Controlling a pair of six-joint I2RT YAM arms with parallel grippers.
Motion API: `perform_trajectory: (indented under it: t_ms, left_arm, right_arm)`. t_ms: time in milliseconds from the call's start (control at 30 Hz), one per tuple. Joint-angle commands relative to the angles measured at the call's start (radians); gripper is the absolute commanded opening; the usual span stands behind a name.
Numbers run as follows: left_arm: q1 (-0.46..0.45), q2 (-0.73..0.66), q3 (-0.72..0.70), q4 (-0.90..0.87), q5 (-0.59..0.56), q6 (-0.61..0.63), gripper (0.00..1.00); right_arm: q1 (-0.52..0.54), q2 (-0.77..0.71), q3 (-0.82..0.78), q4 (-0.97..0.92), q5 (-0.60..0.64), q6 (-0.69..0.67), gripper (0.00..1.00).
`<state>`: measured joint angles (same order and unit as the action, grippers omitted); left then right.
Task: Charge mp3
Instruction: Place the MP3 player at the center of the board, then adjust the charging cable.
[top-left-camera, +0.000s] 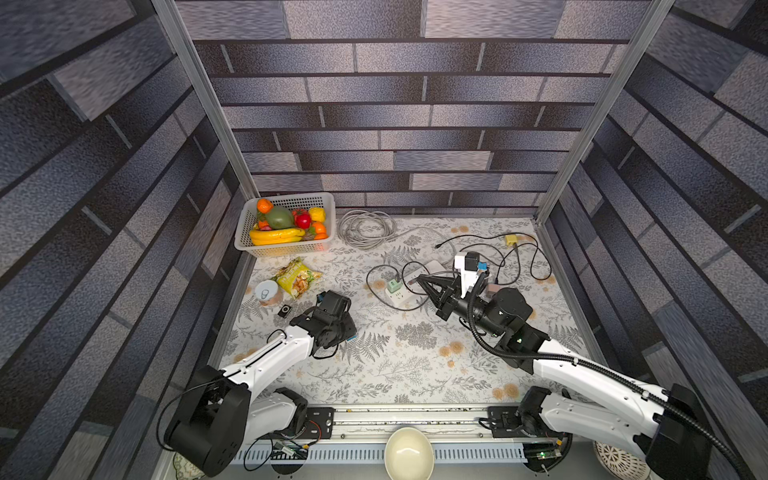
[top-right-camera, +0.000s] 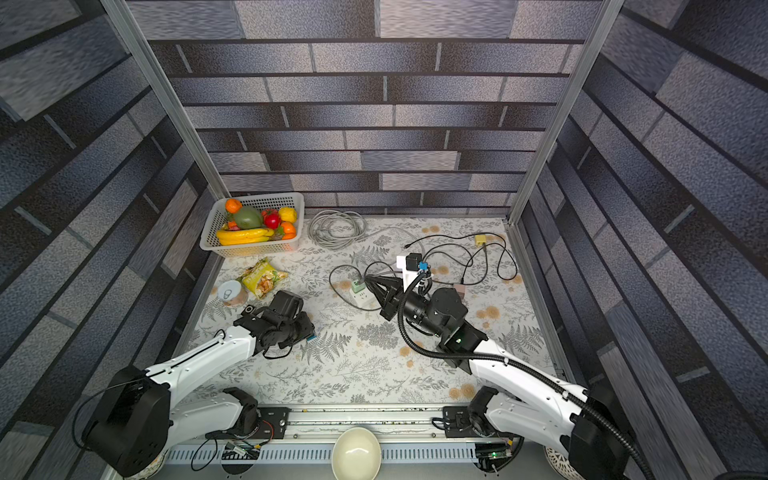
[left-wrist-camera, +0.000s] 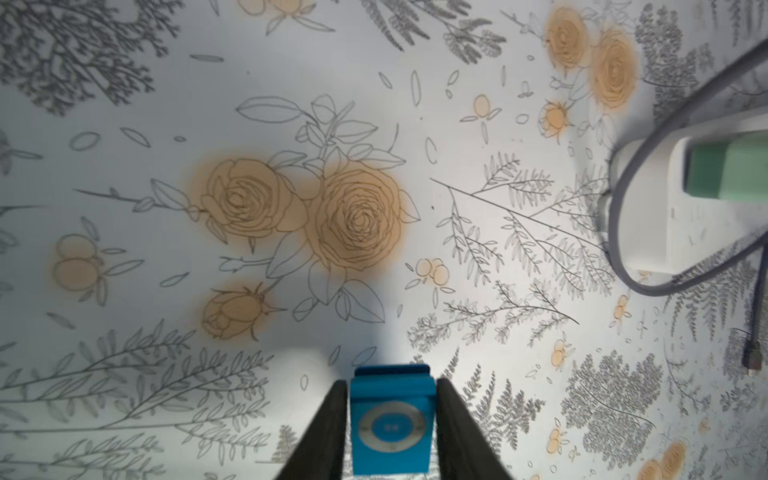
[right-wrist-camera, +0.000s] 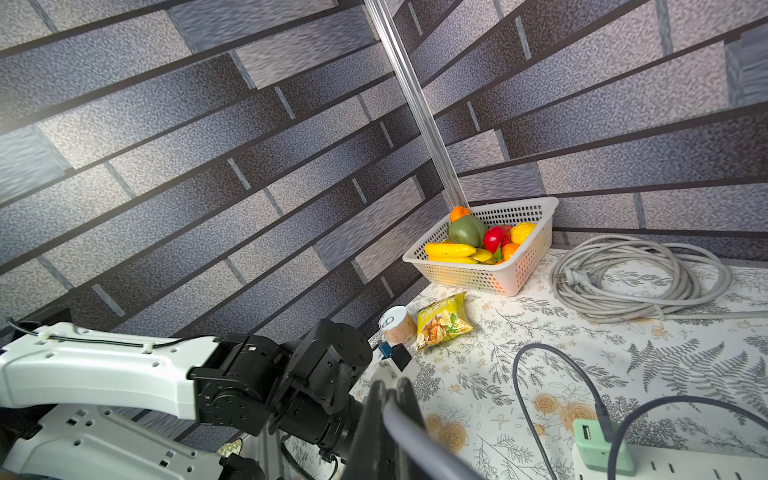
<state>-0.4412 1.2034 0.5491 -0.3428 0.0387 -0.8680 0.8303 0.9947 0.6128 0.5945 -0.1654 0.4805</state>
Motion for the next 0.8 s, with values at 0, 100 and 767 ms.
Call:
perform_trajectory:
  t_ms: [0, 100, 767]
  left_arm:
    - [0.012, 0.008, 0.010, 0.007, -0.036, 0.033, 0.72]
    - [0.000, -0.080, 0.054, 0.029, -0.031, 0.017, 0.81]
    - [-0.269, -0.023, 0.055, 1.441, 0.181, -0.438, 0.79]
  right_arm:
    - [0.007, -0.030, -0.015, 0.028, -0.014, 0.045, 0.00]
    - [0.006, -0.040, -0.015, 0.030, -0.010, 0.060, 0.00]
    - [0.007, -0.052, -0.022, 0.166, 0.119, 0.164, 0.00]
